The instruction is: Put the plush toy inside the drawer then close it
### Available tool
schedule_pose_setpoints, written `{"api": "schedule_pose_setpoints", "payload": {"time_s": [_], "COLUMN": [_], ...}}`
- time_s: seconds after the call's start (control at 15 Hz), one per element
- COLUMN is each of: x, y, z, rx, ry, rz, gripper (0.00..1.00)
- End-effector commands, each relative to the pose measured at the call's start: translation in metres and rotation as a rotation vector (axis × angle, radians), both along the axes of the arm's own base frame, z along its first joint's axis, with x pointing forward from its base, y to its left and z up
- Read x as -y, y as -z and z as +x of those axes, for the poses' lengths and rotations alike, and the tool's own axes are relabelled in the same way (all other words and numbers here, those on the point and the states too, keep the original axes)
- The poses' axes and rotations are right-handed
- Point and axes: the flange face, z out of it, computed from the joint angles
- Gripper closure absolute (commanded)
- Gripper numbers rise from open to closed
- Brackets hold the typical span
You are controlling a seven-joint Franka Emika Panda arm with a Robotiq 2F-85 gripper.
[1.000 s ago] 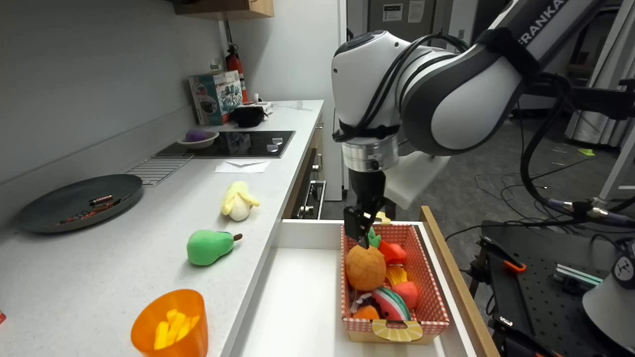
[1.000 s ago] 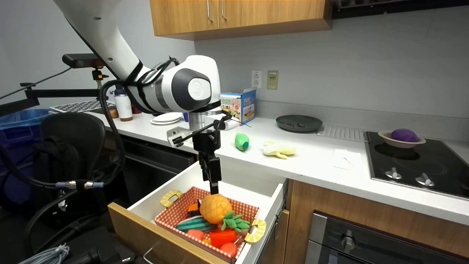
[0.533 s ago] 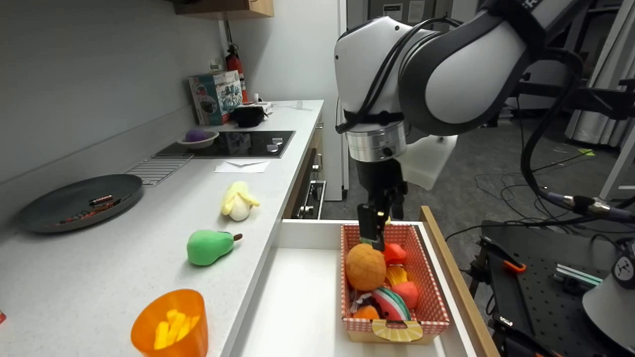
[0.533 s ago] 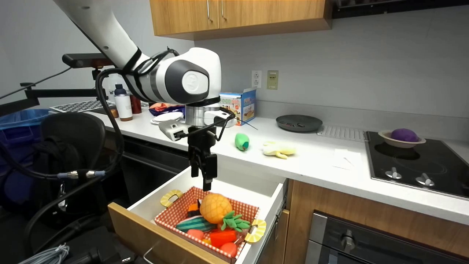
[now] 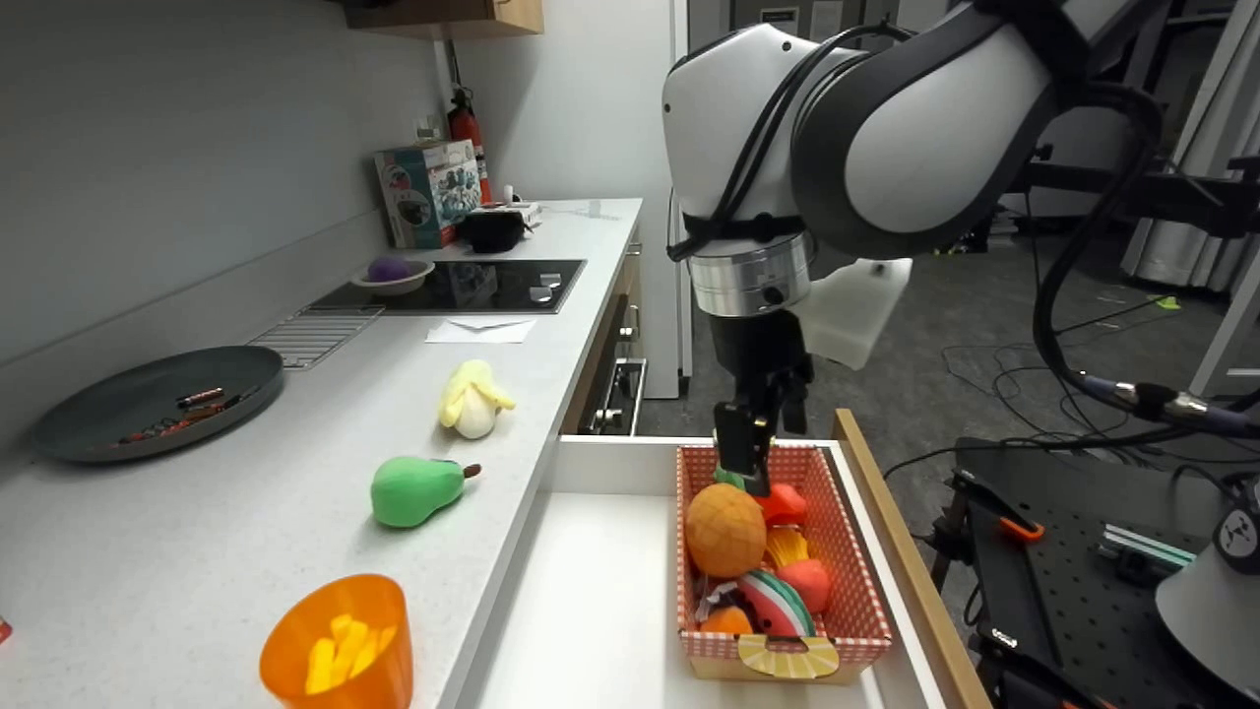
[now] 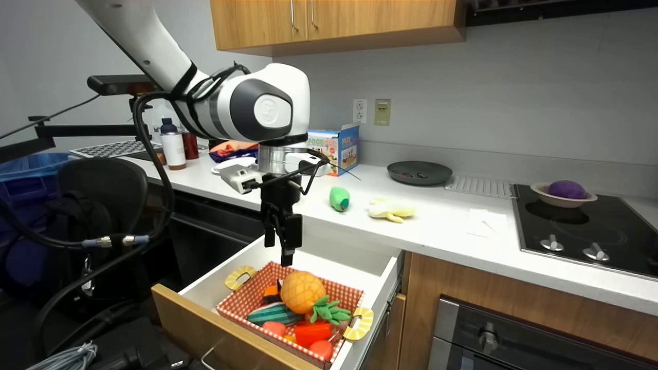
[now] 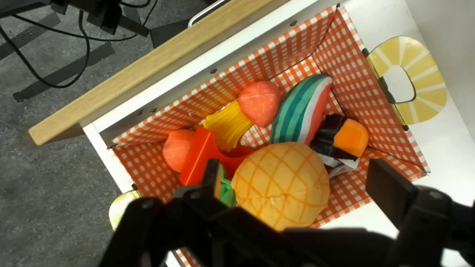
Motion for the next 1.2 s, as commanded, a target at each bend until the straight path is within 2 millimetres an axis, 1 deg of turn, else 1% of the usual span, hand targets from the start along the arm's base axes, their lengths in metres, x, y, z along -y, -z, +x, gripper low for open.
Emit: {"api": "schedule_pose_setpoints", "payload": {"time_s": [0.0, 0.2, 0.4, 0.6, 0.87, 1.13], "x": [0.0, 0.002, 0.017, 0.036, 0.057, 0.07], "y": [0.0, -0.001, 0.001, 0.007, 0.031, 0.055], "z": [0.0, 0.0, -0.009, -0.024, -0.042, -0.064], "rx": [-0.001, -0.014, -0.06, -0.141, -0.256, -0.355], "ry": [0.0, -0.005, -0.014, -0.026, -0.037, -0.107], "rz": [0.0, -0.019, -0.062, -0.101, -0.104, -0.059], "gripper": [0.0, 0.0, 0.0, 0.0, 0.0, 0.0]}}
